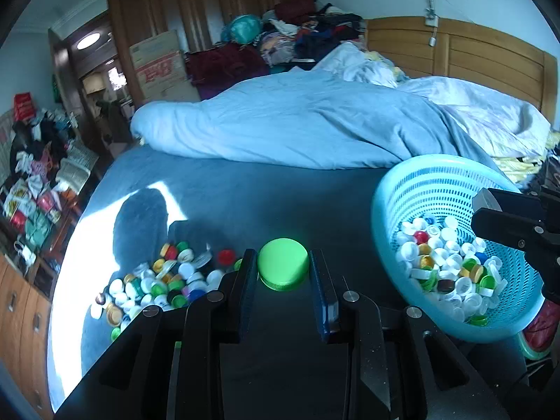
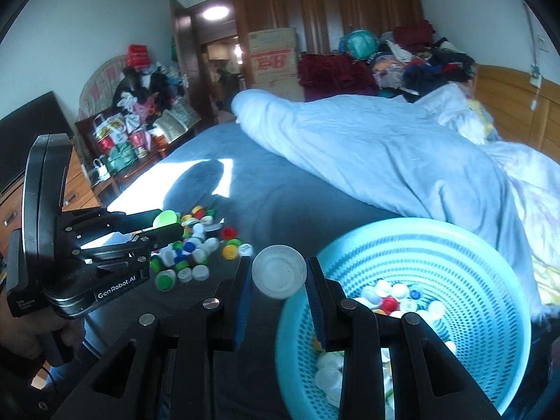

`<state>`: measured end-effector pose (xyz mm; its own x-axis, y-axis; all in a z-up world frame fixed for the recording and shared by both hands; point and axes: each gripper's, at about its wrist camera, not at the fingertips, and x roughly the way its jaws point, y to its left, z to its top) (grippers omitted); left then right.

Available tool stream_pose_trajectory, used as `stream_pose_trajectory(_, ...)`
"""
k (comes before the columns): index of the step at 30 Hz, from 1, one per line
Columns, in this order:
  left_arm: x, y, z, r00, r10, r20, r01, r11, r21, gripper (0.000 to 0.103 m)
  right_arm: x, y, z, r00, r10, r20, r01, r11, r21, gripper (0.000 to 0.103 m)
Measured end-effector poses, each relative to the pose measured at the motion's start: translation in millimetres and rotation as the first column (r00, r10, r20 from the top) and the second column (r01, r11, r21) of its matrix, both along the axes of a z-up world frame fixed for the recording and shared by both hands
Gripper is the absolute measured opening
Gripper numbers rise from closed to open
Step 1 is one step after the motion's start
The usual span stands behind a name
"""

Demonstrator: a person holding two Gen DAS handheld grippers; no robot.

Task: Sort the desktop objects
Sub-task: 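Carry both held caps over the blue basket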

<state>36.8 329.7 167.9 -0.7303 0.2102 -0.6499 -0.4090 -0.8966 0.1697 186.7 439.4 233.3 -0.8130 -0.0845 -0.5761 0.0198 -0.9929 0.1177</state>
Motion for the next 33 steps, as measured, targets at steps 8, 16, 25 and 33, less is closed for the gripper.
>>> stream_pose_trajectory(8,3,61,-1,0.995,-0.100,0.012,0.100,0.994,-0.050,0.025,23,38,-4,0.995,-0.097,0.001,0.097,0.995,-0.026,0.033)
stream_pose_trajectory(16,2,102,-1,0.988,-0.152,0.027,0.154,0.985,-0.076,0.025,40,65,-6,0.987,-0.163,0.003,0.163,0.986,-0.036,0.033)
stream_pose_trajectory(25,3,130,-2,0.982,-0.184,0.037,0.186,0.978,-0.097,0.025,47,80,-12,0.981,-0.192,0.008,0.192,0.980,-0.053,0.033)
stream_pose_trajectory(33,4,135,-4,0.982,-0.186,0.044,0.190,0.976,-0.109,0.025,49,83,-15,0.982,-0.189,0.011,0.189,0.980,-0.062,0.033)
